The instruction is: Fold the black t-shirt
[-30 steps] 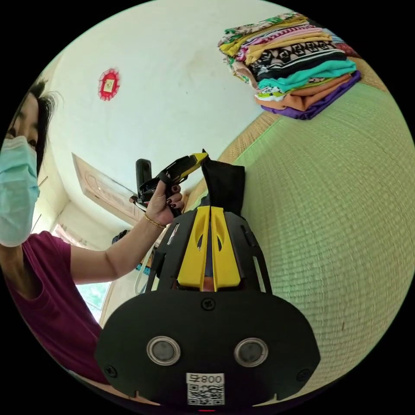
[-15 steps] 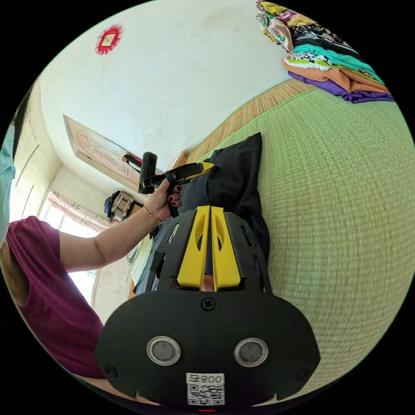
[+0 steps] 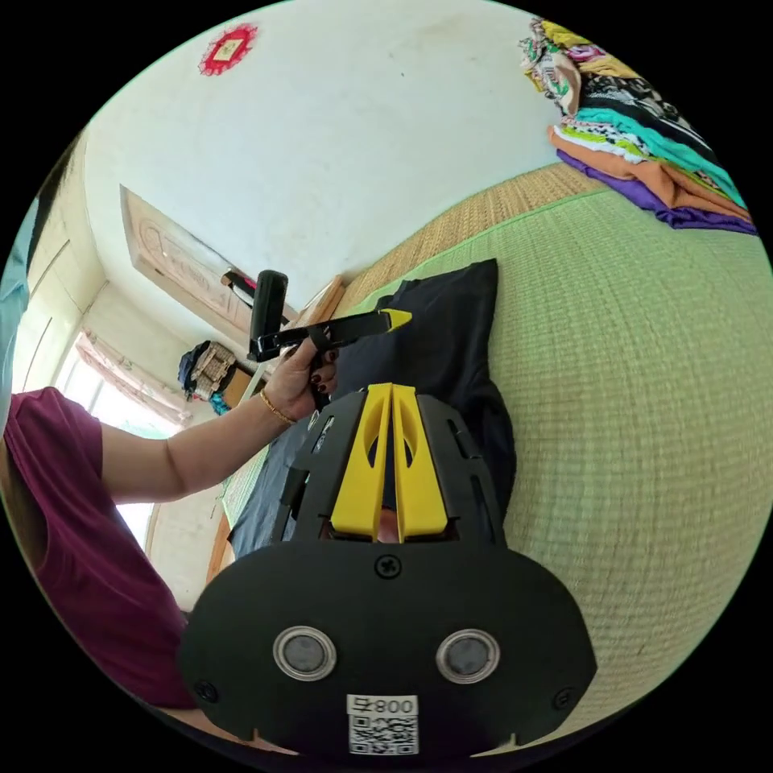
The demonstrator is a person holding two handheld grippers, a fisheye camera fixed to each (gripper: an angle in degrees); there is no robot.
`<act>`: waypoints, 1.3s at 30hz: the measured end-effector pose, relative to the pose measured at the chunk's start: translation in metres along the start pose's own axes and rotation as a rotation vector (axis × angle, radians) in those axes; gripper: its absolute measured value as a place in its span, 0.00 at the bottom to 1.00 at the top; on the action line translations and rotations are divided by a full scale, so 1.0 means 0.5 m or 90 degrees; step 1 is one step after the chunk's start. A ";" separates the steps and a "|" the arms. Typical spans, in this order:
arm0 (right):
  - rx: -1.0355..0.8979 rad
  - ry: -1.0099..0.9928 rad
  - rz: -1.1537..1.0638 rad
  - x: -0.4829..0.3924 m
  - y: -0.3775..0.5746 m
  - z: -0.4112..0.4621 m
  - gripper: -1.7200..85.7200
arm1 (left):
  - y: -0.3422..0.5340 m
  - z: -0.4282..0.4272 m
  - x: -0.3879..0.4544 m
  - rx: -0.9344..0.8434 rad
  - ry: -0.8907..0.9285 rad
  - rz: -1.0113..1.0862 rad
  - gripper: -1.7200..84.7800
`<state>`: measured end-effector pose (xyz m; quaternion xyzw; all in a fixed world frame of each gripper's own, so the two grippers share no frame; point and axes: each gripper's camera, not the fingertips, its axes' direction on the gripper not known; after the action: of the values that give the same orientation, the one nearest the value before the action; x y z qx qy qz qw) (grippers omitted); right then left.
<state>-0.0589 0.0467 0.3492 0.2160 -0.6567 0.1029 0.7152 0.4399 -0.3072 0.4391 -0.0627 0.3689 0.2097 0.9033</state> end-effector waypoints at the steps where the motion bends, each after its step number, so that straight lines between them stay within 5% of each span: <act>1: 0.015 0.016 0.012 0.007 0.001 -0.005 0.02 | -0.008 0.008 0.007 -0.010 -0.005 0.007 0.04; 11: -0.011 0.087 0.134 0.090 -0.018 0.016 0.02 | -0.027 -0.059 0.030 -0.050 -0.054 0.025 0.02; 27: 0.047 -0.086 0.223 0.213 -0.010 0.002 0.02 | 0.116 -0.377 0.020 -0.018 0.034 -0.010 0.02; 33: 0.046 -0.149 0.247 0.238 -0.004 0.006 0.02 | 0.382 -0.588 -0.047 -0.004 0.167 -0.219 0.02; 39: 0.074 -0.253 0.297 0.263 0.009 0.017 0.02 | 0.704 -0.922 -0.117 0.147 0.054 -0.516 0.03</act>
<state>-0.0530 0.0288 0.4795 0.1160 -0.8085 0.2571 0.5165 -0.0420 -0.1319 0.1624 -0.1094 0.3725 -0.2083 0.8977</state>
